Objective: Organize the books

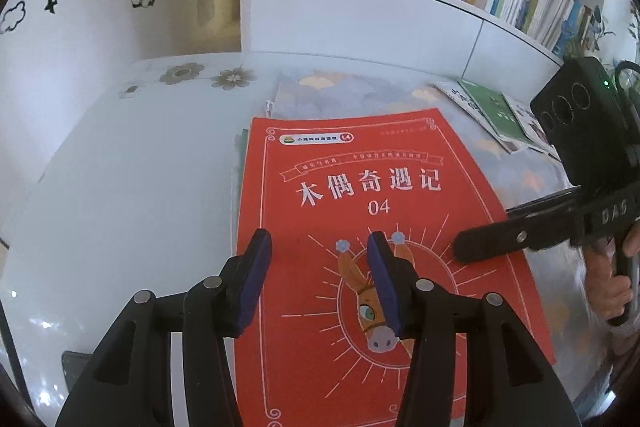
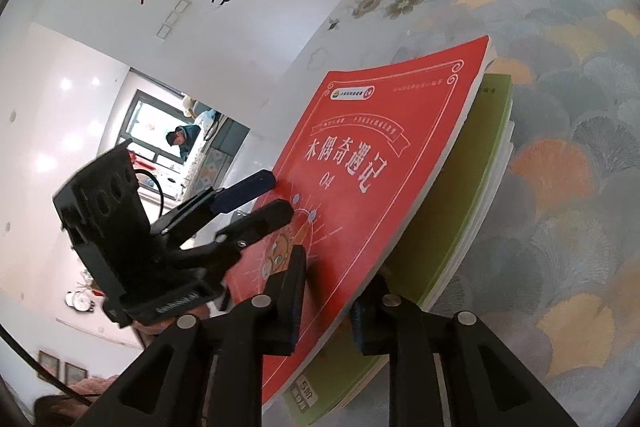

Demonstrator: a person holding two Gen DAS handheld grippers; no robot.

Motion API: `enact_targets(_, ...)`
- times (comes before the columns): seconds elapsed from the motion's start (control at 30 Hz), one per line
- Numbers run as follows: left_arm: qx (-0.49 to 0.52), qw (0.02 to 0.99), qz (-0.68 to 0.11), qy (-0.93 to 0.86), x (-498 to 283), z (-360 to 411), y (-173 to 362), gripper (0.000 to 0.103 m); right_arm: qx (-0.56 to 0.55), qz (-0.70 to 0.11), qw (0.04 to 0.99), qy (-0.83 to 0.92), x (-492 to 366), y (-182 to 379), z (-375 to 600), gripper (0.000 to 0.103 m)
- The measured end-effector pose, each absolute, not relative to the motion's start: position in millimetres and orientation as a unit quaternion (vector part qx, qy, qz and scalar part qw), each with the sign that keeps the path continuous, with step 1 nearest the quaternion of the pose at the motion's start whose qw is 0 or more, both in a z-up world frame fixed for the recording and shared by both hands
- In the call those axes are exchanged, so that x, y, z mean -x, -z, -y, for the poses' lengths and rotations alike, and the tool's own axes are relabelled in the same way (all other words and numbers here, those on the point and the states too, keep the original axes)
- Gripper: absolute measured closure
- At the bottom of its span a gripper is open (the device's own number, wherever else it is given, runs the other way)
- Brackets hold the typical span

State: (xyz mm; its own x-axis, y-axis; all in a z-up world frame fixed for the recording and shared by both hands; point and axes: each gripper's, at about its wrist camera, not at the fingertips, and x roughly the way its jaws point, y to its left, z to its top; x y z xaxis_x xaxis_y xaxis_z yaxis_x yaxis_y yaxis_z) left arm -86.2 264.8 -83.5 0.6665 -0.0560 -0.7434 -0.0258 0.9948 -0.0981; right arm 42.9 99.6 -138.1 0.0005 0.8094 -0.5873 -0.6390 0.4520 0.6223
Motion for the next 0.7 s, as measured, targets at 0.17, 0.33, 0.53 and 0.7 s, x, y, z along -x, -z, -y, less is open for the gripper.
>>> enact_targets(0.17,0.024,0.913,-0.406,-0.002,86,-258,85,0.053,-0.126,-0.459,0.737,-0.48,-51,132,-45,0.069)
enact_targets(0.33,-0.013,0.916,-0.4,-0.012,86,-245,89,0.041,-0.112,-0.367,0.84,-0.383,-44,130,41,0.031)
enact_targets(0.53,-0.018,0.923,-0.382,-0.036,86,-239,90,0.034,-0.068,-0.31,0.913,-0.256,-52,153,82,0.03)
enact_targets(0.7,-0.032,0.927,-0.371,-0.054,86,-234,91,0.031,-0.073,-0.324,0.906,-0.262,-65,162,82,0.02)
